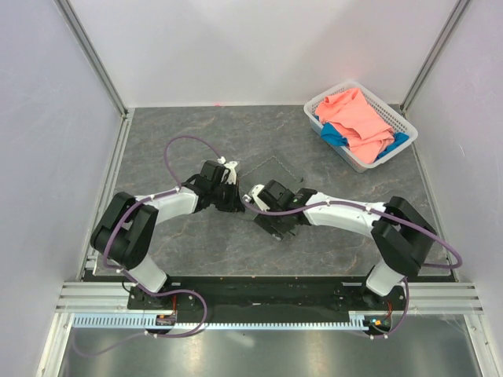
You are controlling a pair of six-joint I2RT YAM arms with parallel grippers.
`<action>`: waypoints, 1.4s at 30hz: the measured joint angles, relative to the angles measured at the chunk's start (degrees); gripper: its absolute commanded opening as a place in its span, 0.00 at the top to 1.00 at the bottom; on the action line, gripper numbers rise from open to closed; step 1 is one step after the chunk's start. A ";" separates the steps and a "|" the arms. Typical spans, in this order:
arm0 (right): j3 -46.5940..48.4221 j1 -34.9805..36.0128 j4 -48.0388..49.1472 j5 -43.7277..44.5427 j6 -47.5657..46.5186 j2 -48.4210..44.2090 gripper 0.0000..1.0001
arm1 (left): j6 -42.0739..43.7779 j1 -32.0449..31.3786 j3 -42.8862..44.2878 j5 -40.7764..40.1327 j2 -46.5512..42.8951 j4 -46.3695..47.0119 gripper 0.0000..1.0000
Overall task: Fold the napkin, place the utensils inside, and roll it up
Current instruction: Roll the napkin with the utensil
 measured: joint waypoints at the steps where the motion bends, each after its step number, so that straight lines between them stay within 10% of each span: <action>1: 0.11 0.07 -0.66 -0.09 -0.28 0.96 0.31 | -0.02 0.13 0.07 0.04 0.00 -0.28 0.98; 10: 2.03 0.15 -5.99 -0.46 -1.36 5.73 0.69 | -0.07 1.33 1.16 1.03 0.46 -2.71 0.98; 19: 5.14 -3.19 -9.75 -14.69 -3.43 7.69 0.86 | 0.00 2.54 4.13 1.05 1.68 -8.33 0.98; 28: 6.86 -16.04 -11.08 -34.71 -4.92 13.62 0.82 | 0.04 2.99 6.71 1.38 3.41 -11.80 0.98; 35: 7.76 -18.99 -12.61 -39.30 -4.33 14.64 0.45 | 0.07 3.32 7.67 2.16 4.26 -12.87 0.98; 42: 10.71 -18.47 -13.60 -32.79 -1.60 7.02 0.34 | 0.07 3.58 7.87 2.78 4.55 -12.98 0.98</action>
